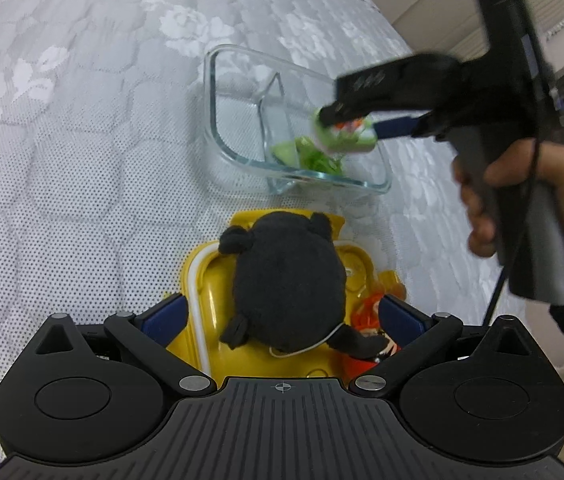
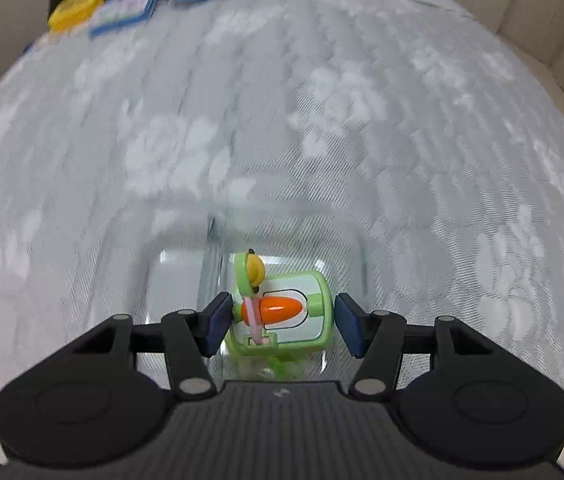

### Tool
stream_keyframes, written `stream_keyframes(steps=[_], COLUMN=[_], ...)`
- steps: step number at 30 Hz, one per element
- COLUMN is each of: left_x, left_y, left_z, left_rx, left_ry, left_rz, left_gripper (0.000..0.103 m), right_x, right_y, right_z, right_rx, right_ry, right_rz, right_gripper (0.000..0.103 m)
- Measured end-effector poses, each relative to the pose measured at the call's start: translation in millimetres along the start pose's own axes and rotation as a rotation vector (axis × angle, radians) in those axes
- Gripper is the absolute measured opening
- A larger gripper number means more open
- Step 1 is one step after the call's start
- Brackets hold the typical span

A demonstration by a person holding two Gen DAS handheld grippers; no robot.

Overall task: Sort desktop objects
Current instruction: 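Carry the green toy into the glass container and open the right gripper, then grasp the red figurine with the right gripper and lift it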

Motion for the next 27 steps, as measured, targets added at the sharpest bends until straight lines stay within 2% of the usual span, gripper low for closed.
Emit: stream_keyframes(steps=[7, 20, 22, 27], left_x=[1.0, 2.8, 2.5, 3.0], left_y=[-1.1, 0.2, 1.1, 3.0], left_z=[-1.7, -1.2, -0.5, 0.0], left_rx=[0.010, 0.013, 0.009, 0.001], left_ry=[0.003, 0.002, -0.001, -0.005], left_rz=[0.003, 0.008, 0.008, 0.010], left_gripper=[0.103, 0.103, 0.103, 0.103], right_x=[8.1, 2.6, 1.8, -0.2], right_y=[-32.1, -1.2, 4.0, 17.0], right_z=[-17.1, -29.2, -31.4, -36.7], right_rx=[0.097, 0.072, 0.068, 0.057], right_ry=[0.073, 0.025, 0.017, -0.002], right_rz=[-0.035, -0.018, -0.016, -0.010], right_gripper=[0.059, 0.060, 0.065, 0.068])
Point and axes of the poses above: each gripper's, at about its wrist camera, not at the fingertips, and y roughly against the way its jaws point, x to its left, z to its top, the point moved 6 cm from there along -y, roughly the way its jaws point, and after that the axes turned 9 degrees about z, right-handed, at the moved point
